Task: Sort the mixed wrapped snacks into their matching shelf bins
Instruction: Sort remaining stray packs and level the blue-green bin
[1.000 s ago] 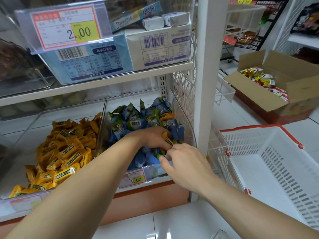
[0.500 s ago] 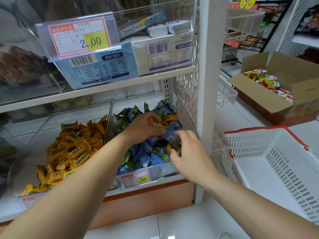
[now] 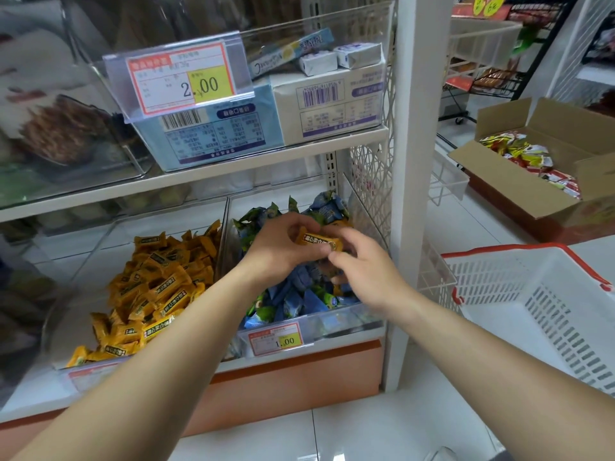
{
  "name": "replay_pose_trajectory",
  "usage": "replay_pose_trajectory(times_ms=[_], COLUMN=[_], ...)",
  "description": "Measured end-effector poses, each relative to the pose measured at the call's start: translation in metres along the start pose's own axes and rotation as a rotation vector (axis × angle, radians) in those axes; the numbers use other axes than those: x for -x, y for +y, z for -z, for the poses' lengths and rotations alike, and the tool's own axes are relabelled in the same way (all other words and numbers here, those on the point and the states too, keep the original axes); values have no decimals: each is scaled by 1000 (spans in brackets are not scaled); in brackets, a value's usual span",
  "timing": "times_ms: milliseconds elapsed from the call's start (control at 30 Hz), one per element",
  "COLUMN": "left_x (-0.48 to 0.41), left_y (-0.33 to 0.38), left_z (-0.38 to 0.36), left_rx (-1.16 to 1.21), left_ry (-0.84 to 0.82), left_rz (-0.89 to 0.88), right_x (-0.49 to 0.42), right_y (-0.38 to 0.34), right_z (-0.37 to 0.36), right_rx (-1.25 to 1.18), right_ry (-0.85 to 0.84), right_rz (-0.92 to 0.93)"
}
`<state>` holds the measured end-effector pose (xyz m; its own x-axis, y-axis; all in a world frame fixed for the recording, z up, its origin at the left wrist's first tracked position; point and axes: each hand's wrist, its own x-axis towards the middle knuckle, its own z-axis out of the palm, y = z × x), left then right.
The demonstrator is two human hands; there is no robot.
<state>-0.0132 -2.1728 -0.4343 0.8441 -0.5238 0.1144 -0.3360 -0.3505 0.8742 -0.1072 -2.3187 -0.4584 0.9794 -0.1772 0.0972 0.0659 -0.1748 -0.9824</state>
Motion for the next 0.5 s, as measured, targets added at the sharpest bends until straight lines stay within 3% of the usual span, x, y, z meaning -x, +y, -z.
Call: replay_pose_trajectory(times_ms=[100,167,300,400,500], left_x=[5,5,-1,-8,-9], left_y=[3,2,-9,-18,-25], left_z=[-6,-12,-29,-34,-36], left_rx=[311,427,-141,-492,-652], left_ry=[-98,-138,-146,-256,-344], left_rz=[80,121,13,-35,28], right_x=[6,16,44,52,54], right_y=[-1,0,-4,-7,-7], right_z=[9,15,27,38,40], right_rx=[-9,187,608,671,709], right_ry=[77,169,297,302,279], right_rz=[40,98,153,115,95])
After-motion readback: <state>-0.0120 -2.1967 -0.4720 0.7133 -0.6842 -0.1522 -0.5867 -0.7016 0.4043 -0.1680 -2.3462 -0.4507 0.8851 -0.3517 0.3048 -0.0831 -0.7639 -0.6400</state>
